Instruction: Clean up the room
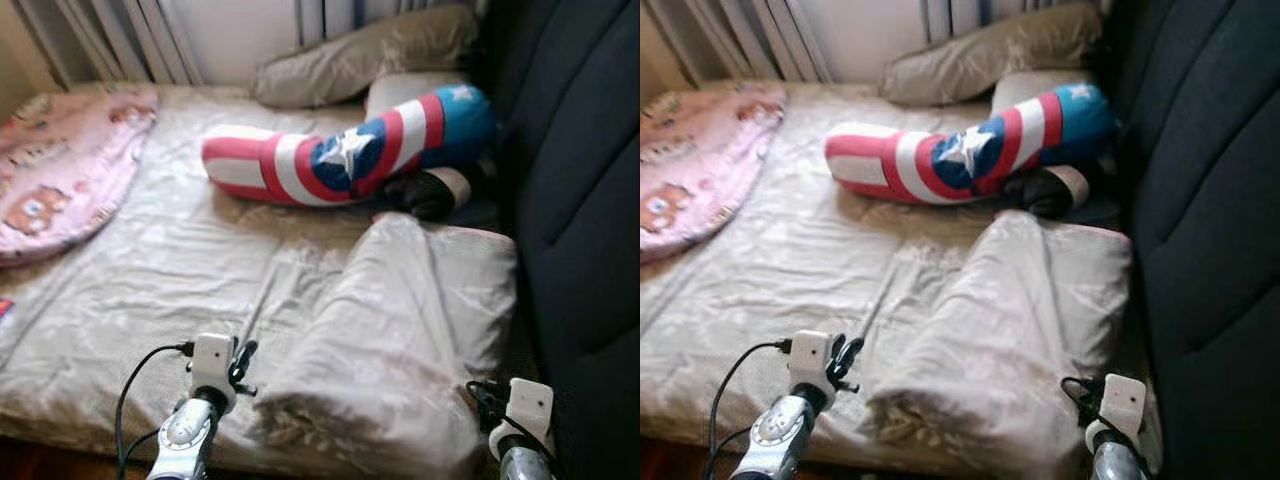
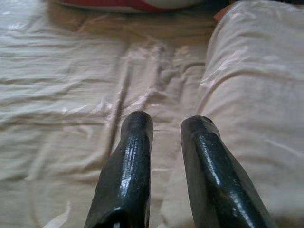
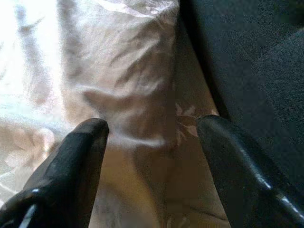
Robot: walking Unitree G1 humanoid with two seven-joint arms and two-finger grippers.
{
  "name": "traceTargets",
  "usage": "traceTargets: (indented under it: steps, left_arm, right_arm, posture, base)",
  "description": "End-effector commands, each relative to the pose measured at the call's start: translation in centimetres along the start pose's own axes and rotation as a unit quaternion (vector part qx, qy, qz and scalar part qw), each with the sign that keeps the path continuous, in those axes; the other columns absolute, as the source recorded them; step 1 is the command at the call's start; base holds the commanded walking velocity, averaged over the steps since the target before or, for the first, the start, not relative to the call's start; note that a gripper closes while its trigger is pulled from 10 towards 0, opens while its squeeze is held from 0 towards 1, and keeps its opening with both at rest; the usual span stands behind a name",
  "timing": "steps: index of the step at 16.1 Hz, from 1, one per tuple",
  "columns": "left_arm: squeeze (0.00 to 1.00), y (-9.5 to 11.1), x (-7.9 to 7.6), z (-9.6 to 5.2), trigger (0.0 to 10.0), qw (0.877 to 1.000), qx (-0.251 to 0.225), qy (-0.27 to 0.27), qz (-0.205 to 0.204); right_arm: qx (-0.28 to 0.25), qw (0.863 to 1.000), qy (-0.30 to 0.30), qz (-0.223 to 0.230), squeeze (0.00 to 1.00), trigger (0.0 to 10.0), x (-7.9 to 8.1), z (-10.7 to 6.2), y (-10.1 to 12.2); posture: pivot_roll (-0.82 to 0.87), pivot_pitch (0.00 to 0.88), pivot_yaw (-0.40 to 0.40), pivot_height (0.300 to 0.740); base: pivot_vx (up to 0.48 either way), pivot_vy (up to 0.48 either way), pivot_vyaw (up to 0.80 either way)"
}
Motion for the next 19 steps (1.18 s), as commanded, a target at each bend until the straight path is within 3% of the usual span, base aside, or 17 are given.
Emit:
traceTargets:
  steps: [1, 3, 11, 14, 16, 19]
  left_arm:
    - [0.00, 0.2, 0.5, -0.3, 10.0, 1.000, -0.010, 0.015, -0.001]
    - [0.00, 1.5, 0.7, -0.4, 10.0, 0.999, -0.046, 0.026, -0.012]
    - [0.00, 4.6, 0.6, -0.9, 10.0, 0.995, -0.100, 0.012, 0.000]
    - [0.00, 5.6, 0.9, -1.1, 10.0, 0.994, -0.107, 0.018, -0.014]
    - [0.00, 6.8, 0.8, -1.0, 10.0, 0.993, -0.118, 0.007, -0.007]
    - [0.00, 7.6, 0.6, -1.0, 10.0, 0.992, -0.124, -0.003, -0.002]
  right_arm:
    - [-0.001, 1.000, 0.004, 0.006, 0.00, 10.0, 0.2, -0.2, -0.1]
    - [-0.001, 1.000, 0.014, 0.007, 0.00, 10.0, 0.5, -0.3, -0.3]
    - [0.078, 0.997, 0.003, 0.028, 0.00, 10.0, 0.7, -0.6, -2.9]
    - [0.094, 0.993, 0.006, 0.070, 0.00, 10.0, 1.3, -0.6, -3.3]
    - [0.102, 0.986, 0.011, 0.130, 0.00, 10.0, 2.1, -0.6, -3.5]
    - [0.118, 0.980, 0.053, 0.152, 0.00, 10.0, 3.9, -0.8, -3.7]
  posture:
    - [-0.05, 0.175, -0.005, 0.697]
    - [-0.04, 0.203, -0.009, 0.697]
    - [0.02, 0.254, 0.027, 0.697]
    - [0.04, 0.263, 0.045, 0.697]
    - [0.06, 0.258, 0.064, 0.697]
    - [0.08, 0.241, 0.074, 0.697]
  base:
    - [0.000, 0.000, 0.00]
    - [0.000, 0.000, 0.00]
    - [0.000, 0.000, 0.00]
    - [0.000, 0.000, 0.00]
    - [0.000, 0.000, 0.00]
    - [0.000, 0.000, 0.00]
Point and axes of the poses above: a point about 5 cm out from each wrist's last joint towards the gripper, its own z axis pointing out of the wrist towards the gripper, its own y axis along the axis of the wrist's last joint, x = y × z, the point moved 5 cm from there along z, pointing out of the wrist towards the gripper, and after that the axes turned 1 degree about -z, right-handed, at the moved point
